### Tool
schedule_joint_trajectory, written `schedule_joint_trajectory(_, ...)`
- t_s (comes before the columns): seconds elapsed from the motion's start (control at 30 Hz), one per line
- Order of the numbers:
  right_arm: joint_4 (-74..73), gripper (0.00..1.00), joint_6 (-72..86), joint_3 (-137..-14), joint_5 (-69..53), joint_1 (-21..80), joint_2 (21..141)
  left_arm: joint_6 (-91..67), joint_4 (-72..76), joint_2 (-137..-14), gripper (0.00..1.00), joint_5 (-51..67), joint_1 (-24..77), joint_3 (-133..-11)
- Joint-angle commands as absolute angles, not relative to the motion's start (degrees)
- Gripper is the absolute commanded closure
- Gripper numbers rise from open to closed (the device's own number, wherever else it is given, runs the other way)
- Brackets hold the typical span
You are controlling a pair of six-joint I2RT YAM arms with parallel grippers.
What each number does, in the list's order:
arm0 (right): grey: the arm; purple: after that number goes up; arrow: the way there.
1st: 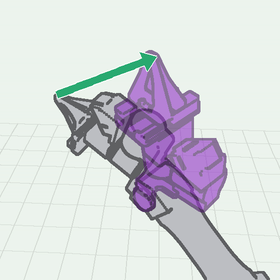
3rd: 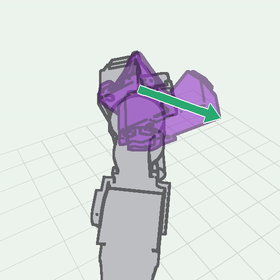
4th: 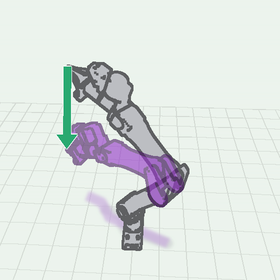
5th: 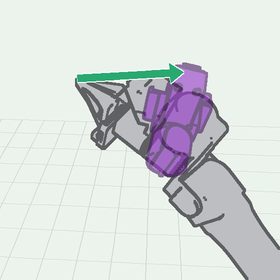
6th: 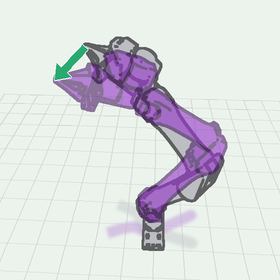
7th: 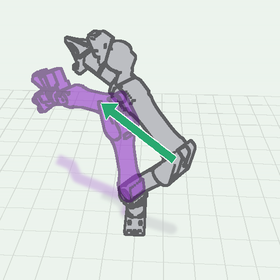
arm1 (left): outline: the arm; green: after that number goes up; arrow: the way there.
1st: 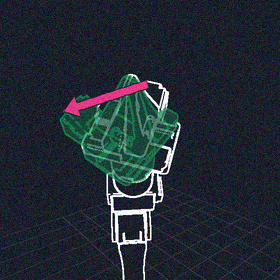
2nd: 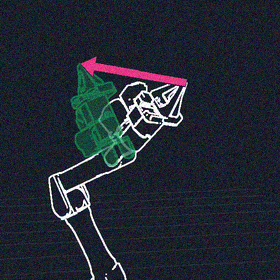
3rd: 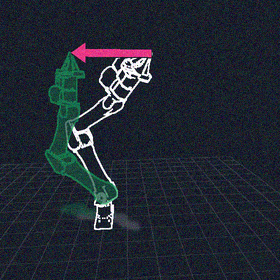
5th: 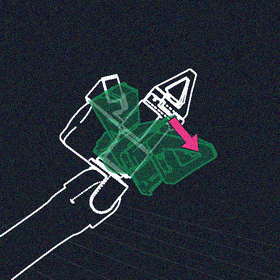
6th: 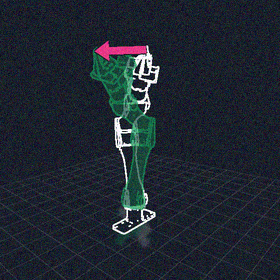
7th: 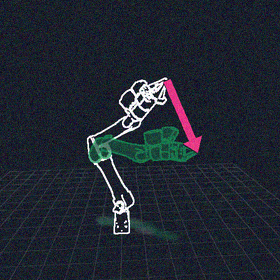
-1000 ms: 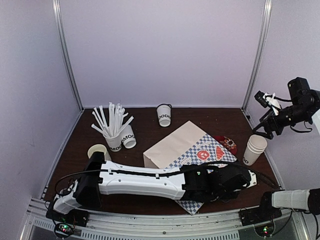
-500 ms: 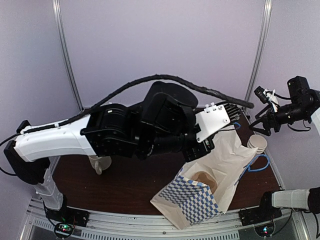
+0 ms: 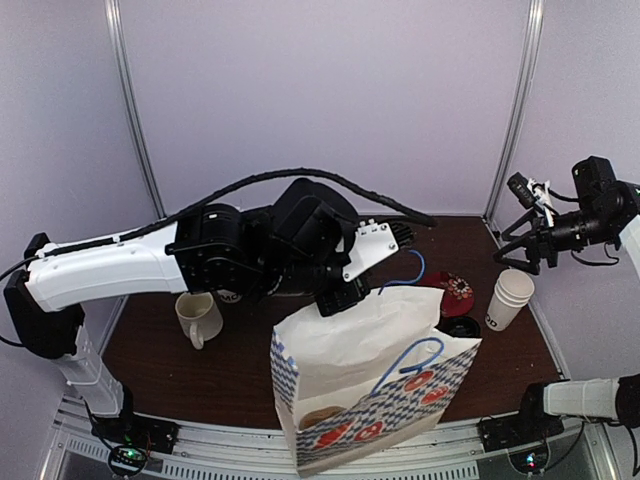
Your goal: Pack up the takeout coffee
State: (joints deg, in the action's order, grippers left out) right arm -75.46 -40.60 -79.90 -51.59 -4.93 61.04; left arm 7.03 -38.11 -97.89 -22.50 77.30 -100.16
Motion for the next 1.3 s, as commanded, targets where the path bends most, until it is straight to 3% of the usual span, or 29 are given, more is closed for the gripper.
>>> schedule_joint_trajectory(0.0,-74.99,0.17,-40.91,-78.92,-53.77,-5.19,60.37,8.08,-39.5,-94.11,1.0,-27.05,76.77,-98.79)
schedule_joint_trajectory(0.2,-70.98,0.18,-37.99,-76.86,-53.7,-3.95,61.86,7.93,-40.45,-90.3,1.0,-32.38,75.48,-94.87)
schedule_joint_trajectory(0.37,-71.48,0.18,-38.16,-77.41,-54.12,2.95,64.59,8.22,-36.94,-89.75,1.0,-32.53,73.01,-91.65)
schedule_joint_trajectory(0.57,-71.29,0.14,-35.56,-83.69,-50.51,20.16,69.92,8.69,-40.54,-91.39,0.49,-27.69,72.67,-97.25)
schedule_joint_trajectory(0.8,-66.83,0.13,-31.38,-92.73,-46.77,33.88,80.21,6.1,-42.94,-82.84,0.18,-21.34,73.11,-95.96)
schedule_joint_trajectory(0.93,-67.93,0.13,-32.06,-98.74,-44.79,39.14,87.06,2.93,-43.86,-74.59,0.14,-19.43,73.12,-91.77)
schedule_joint_trajectory(1.1,-68.6,0.17,-32.74,-106.23,-41.36,43.08,95.03,-2.32,-45.18,-64.61,0.15,-29.76,73.09,-85.77)
schedule_joint_trajectory(1.27,-74.61,0.33,-35.48,-113.09,-42.16,45.77,101.43,-4.06,-44.61,-56.92,0.16,-37.43,73.08,-80.7)
